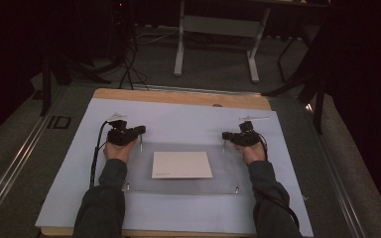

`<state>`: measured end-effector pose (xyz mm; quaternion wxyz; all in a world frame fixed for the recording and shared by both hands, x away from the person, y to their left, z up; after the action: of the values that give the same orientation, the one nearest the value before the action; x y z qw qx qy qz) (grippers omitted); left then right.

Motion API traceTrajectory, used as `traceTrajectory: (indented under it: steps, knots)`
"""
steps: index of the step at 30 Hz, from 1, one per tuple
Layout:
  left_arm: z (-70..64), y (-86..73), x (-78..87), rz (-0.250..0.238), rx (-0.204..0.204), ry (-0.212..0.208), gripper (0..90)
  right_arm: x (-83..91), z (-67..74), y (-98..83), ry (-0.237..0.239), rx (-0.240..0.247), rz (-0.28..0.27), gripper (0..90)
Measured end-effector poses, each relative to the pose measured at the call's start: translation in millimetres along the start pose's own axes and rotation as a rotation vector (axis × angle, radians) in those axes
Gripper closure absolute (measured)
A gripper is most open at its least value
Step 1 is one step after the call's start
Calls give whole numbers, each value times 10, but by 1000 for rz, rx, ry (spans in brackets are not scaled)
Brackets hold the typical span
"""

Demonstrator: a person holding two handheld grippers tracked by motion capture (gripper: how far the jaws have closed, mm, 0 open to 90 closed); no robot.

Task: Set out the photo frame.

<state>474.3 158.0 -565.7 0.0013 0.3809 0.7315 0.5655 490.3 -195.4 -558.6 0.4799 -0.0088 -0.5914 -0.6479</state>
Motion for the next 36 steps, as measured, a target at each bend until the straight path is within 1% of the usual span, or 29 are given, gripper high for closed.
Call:
traceTrajectory:
  steps: [1, 3, 8, 10, 13, 15, 20, 21, 22, 25, 26, 30, 34, 36]
  knots:
    - [9, 9, -20, 8, 13, 10, 854, -16, -7, 11, -12, 4, -2, 850]
    - [16, 14, -33, 8, 27, 10, 854, -24, -9, 14, -26, 20, -3, 844]
    - [16, 16, -38, 14, 29, 18, 854, -18, 22, 14, -84, 94, -8, 811]
    - [17, 19, -46, 13, 34, 23, 854, 9, 43, 16, -95, 123, -18, 756]
    - [26, 19, -56, 12, 46, 24, 854, 86, 72, 19, -116, 166, -44, 719]
    - [28, 20, -59, 15, 45, 23, 854, 140, 79, 7, -126, 191, -58, 713]
    - [29, 21, -63, 16, 45, 25, 854, 248, 57, -51, -132, 201, -87, 702]
    - [29, 21, -63, 16, 45, 25, 854, 248, 57, -51, -132, 201, -87, 702]
    - [32, 22, -66, 17, 49, 24, 854, 283, 60, -91, -131, 197, -98, 696]
    - [33, 23, -68, 18, 53, 24, 854, 317, 68, -140, -137, 206, -108, 681]
    - [33, 24, -69, 18, 55, 23, 854, 329, 67, -157, -140, 203, -108, 672]
    - [35, 27, -75, 21, 57, 24, 853, 371, 44, -221, -156, 218, -110, 661]
    - [39, 29, -80, 24, 61, 26, 853, 421, 20, -273, -158, 216, -113, 656]
    - [40, 30, -81, 26, 61, 27, 853, 444, 16, -301, -157, 227, -110, 647]
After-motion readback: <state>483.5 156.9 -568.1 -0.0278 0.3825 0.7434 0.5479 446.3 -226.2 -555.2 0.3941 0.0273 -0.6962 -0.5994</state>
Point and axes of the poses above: each handheld gripper's, and its own axes: x roughly backward along the jaws, y roughly out of its top, z roughly to its left, the point moved 8 cm from there along -x, roughly forward along the jaws, and after that the axes turned 4 degrees about -z, right-handed, at the moved point
